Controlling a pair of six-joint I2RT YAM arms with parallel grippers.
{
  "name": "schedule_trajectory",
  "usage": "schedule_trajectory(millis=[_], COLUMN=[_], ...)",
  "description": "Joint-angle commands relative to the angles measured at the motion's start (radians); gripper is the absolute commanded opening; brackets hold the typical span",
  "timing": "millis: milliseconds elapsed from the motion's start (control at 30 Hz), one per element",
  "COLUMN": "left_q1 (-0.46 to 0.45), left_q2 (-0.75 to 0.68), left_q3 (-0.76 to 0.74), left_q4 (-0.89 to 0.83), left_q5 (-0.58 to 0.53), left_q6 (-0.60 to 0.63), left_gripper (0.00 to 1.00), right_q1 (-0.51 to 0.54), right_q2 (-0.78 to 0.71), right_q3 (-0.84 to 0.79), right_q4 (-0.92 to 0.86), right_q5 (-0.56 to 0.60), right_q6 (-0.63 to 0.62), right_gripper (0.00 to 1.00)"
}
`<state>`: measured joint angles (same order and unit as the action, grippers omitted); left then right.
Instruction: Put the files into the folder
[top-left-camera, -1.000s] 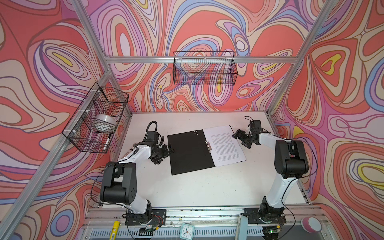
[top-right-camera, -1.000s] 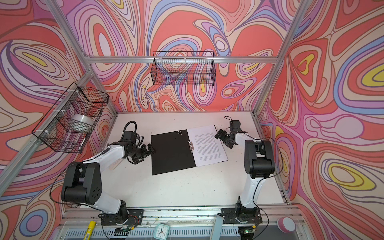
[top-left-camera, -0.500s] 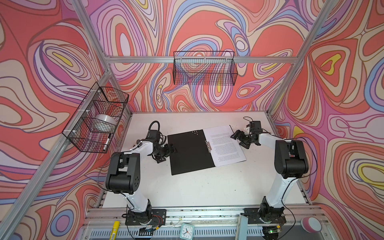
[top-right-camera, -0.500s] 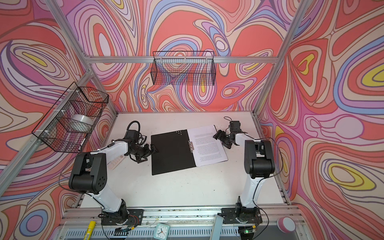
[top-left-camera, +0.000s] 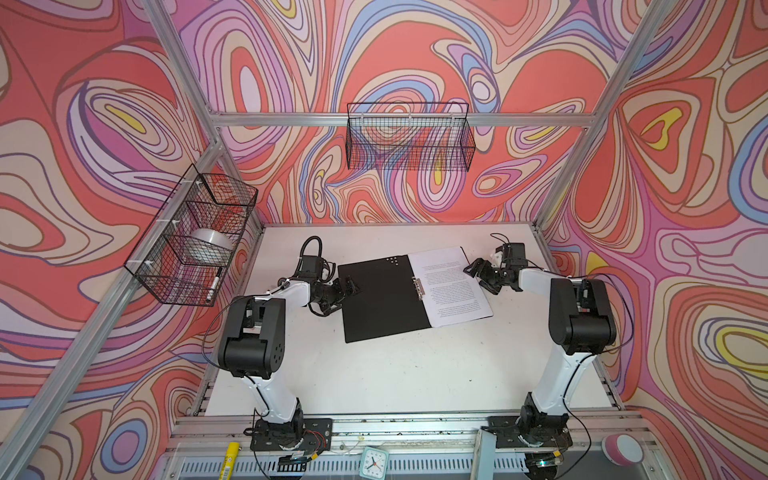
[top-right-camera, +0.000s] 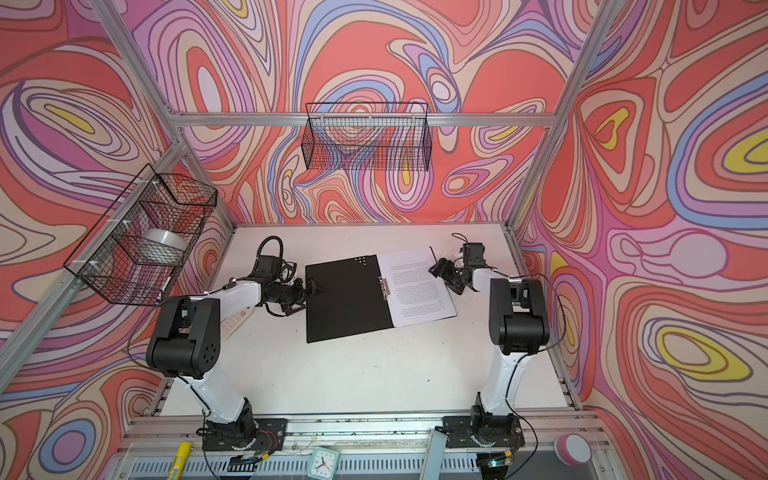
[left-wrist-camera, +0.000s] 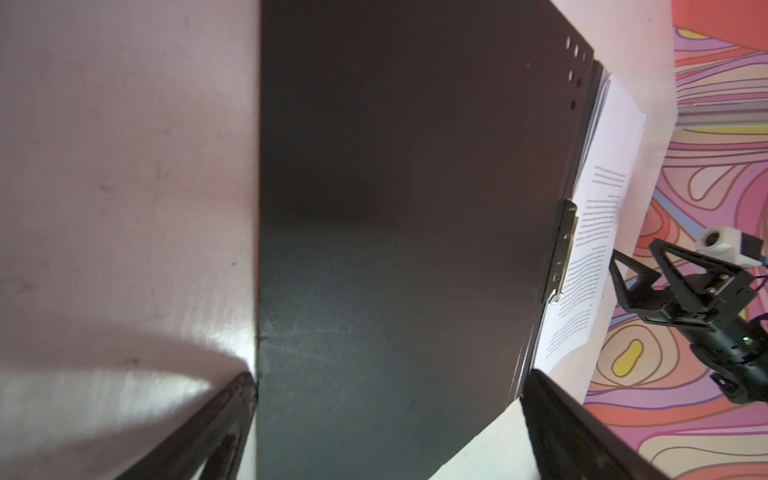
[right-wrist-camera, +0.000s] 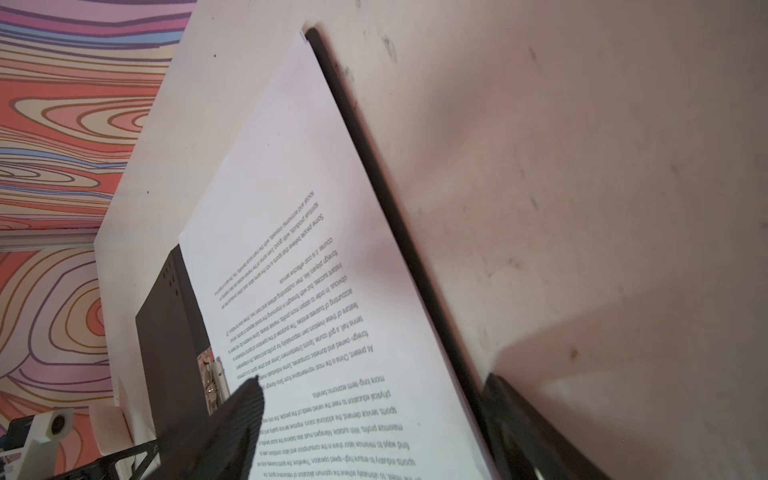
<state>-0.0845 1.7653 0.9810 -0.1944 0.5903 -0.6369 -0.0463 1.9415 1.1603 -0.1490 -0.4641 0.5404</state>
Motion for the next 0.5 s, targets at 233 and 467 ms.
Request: schedule_trajectory(millis=[233,467], left_q1=[-0.029,-0.032], left_q2=[-0.118,-0.209], left_q3=[-0.075,-0.102], left_q4=[0.207,0.317], left_q5=[0.213,0.250], left_q6=[-0.207,-0.300], left_gripper=[1.00,1.00], right_q1=[0.054,0.065], right_q2=[0.034,0.037], right_q3=[-0.036,-0.036], right_q4=[-0.077,-0.070], right_q5=[-0.127,-0.138], right_q6=[0.010,0.015], right_gripper=[0.86,0.84])
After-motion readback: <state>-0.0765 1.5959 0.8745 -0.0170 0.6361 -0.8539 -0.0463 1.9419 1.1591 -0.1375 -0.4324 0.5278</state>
